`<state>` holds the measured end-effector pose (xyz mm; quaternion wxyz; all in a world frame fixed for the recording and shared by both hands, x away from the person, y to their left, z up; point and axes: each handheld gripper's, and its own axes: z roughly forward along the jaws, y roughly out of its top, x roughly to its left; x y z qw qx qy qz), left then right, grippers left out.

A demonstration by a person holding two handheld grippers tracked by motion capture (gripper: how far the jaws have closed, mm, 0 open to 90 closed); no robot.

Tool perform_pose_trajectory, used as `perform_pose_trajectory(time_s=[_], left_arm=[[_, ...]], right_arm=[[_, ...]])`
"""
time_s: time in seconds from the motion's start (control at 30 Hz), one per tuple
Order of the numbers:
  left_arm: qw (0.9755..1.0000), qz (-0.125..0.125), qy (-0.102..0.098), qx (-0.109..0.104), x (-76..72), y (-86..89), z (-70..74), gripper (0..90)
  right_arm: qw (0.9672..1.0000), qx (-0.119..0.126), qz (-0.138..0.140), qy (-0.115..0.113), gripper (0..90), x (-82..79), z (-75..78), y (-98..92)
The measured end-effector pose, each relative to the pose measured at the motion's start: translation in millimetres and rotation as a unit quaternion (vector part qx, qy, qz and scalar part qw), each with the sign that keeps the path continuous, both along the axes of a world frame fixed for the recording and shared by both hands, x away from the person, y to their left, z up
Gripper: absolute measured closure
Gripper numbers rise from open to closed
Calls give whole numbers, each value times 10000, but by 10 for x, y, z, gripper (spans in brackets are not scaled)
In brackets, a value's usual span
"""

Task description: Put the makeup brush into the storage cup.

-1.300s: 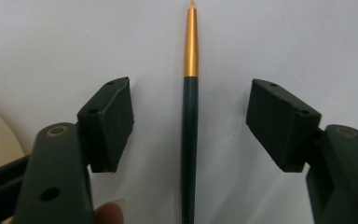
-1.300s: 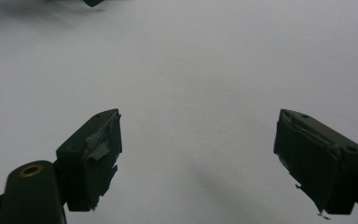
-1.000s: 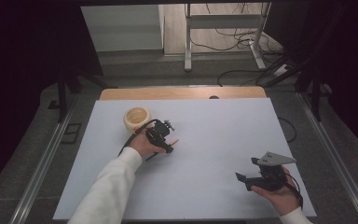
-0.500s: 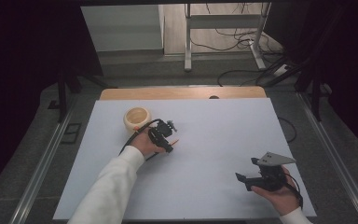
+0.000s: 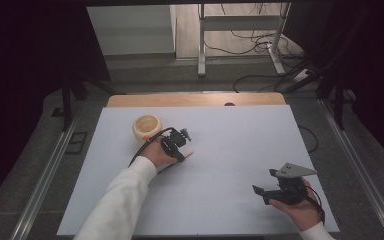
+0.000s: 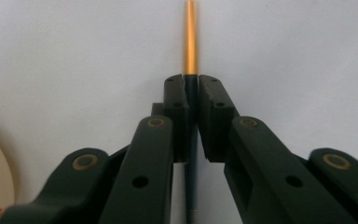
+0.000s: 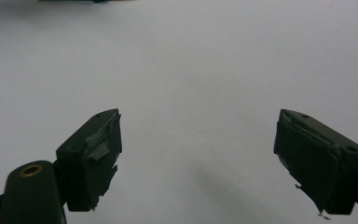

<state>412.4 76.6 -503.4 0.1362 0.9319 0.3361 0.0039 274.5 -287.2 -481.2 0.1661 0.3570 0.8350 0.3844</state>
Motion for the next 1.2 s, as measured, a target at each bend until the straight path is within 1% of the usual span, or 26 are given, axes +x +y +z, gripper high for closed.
perform_pose_trajectory(time_s=[0.4,0.53,0.83,0.9,0.97,1.0,1.1,1.13,1.17,1.2], left_arm=[[10000,21,-26,2,-10,-6,4,835],[10000,-10,-47,52,-22,-22,12,835],[9999,-71,-92,50,-58,-58,77,836],[9999,-64,-128,39,-61,-56,108,836],[9998,-75,-194,-1,-64,-42,195,836],[9998,-75,-194,-1,-64,-42,195,836],[9993,-25,-354,-140,-79,-13,352,835],[9993,-25,-354,-140,-79,-13,352,836],[9988,3,-430,-216,-90,7,425,836],[9988,3,-430,-216,-90,7,425,836]], right_arm=[[10000,18,-15,-18,154,-2,6,-3],[10000,10,-9,-15,155,0,5,-8],[10000,11,-12,-4,154,0,3,0],[10000,21,-16,-11,154,0,3,0],[10000,18,-14,-10,154,1,5,-3],[10000,18,-14,-10,154,1,5,-3],[10000,15,-13,-13,154,3,3,-4],[10000,14,-12,-13,155,3,3,-4],[10000,13,-11,-11,154,2,4,-4],[10000,13,-11,-11,154,2,4,-4]])
